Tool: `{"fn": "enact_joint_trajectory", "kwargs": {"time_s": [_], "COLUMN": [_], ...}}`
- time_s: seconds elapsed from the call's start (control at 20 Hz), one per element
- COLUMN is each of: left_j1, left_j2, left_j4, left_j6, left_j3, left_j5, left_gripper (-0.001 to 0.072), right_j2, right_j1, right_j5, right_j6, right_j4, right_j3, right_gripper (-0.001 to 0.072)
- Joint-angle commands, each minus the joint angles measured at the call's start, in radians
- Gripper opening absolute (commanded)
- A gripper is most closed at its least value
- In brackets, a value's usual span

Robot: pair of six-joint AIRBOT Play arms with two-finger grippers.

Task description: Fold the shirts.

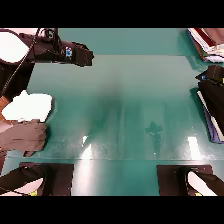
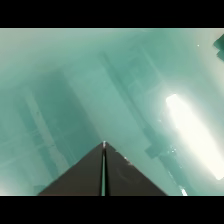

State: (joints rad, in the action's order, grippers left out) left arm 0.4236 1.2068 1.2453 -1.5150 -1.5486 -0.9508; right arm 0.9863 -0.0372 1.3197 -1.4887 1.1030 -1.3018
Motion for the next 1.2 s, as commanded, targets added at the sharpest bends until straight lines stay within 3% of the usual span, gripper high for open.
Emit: {"fn": "enact_joint_trajectory", "kwargs": {"time_s": [0.0,0.5,0.8,0.9,1.0,1.05,1.1,1.15], "left_j1": [0.001,0.001,0.000,-0.005,-0.060,-0.107,-0.170,-0.242], "left_j2": [0.000,0.000,0.002,-0.005,-0.009,-0.009,-0.009,-0.009], "left_j4": [0.000,0.000,0.006,0.117,0.293,0.383,0.459,0.504], "left_j6": [0.000,0.000,-0.001,0.009,-0.094,-0.127,-0.147,-0.161], "left_j3": [-0.001,-0.001,-0.002,-0.006,-0.004,0.008,0.035,0.075], "left_j5": [0.001,0.001,0.106,0.064,-0.100,-0.188,-0.261,-0.309], "left_gripper": [0.0026,0.0026,0.0026,0.0027,0.0028,0.0184,0.0499,0.0697], "right_j2": [-0.001,-0.001,-0.001,-0.001,-0.001,-0.001,-0.005,-0.009], "right_j1": [0.004,0.004,0.004,0.004,0.004,0.004,0.004,0.004], "right_j5": [-0.001,0.000,-0.017,-0.017,-0.014,-0.014,-0.015,-0.020], "right_j6": [0.002,0.002,0.002,0.001,0.001,0.001,0.001,0.001], "right_j4": [-0.001,-0.001,-0.005,-0.005,-0.006,-0.005,-0.005,-0.005], "right_j3": [-0.001,-0.001,0.015,0.044,0.064,0.064,0.063,0.063], "right_gripper": [0.0017,0.0017,0.0017,0.0017,0.0017,0.0017,0.0017,0.0016]}}
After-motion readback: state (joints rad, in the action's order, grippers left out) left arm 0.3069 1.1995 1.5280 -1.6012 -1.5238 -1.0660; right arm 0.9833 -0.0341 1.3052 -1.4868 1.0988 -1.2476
